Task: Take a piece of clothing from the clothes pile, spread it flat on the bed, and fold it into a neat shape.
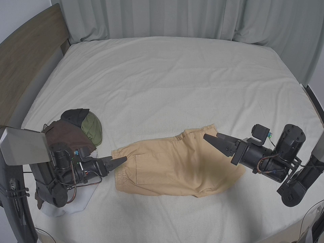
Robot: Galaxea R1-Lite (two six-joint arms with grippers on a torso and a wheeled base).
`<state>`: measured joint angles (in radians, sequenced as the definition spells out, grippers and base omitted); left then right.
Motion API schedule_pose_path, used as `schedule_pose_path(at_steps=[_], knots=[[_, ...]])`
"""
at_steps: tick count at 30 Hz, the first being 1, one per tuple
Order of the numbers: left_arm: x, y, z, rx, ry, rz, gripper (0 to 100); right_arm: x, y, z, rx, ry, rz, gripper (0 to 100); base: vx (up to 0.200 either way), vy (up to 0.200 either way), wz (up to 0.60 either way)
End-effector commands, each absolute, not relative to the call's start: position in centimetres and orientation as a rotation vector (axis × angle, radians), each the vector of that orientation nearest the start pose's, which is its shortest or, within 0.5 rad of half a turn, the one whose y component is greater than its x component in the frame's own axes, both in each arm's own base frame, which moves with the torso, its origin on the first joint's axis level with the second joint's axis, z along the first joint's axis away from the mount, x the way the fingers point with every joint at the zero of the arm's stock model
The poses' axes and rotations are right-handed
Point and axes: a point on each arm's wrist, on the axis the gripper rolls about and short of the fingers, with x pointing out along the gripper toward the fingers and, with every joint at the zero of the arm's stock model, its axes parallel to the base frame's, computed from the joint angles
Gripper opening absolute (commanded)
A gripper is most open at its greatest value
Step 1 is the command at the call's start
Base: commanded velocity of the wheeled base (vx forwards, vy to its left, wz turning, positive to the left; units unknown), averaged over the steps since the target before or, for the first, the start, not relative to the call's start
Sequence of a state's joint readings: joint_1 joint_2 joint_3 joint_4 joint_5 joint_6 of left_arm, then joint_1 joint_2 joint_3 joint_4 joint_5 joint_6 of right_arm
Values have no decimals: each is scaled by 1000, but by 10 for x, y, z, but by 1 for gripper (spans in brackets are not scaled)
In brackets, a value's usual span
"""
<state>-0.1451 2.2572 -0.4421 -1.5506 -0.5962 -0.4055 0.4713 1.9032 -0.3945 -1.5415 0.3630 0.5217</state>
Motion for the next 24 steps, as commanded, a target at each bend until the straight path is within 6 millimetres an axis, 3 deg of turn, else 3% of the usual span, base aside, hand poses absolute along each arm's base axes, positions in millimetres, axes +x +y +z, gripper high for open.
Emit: schedule_pose_path(at_steps=[1,14,24], knots=[[323,-63,9,-482,420,-648,100,250,137,116,492,191,825,100,0,0,0],[352,-69,-20,-496,404,-561,100,250,139,116,492,192,830,100,0,0,0],[352,-70,-18,-524,406,-554,100,250,139,114,491,199,831,100,0,0,0]])
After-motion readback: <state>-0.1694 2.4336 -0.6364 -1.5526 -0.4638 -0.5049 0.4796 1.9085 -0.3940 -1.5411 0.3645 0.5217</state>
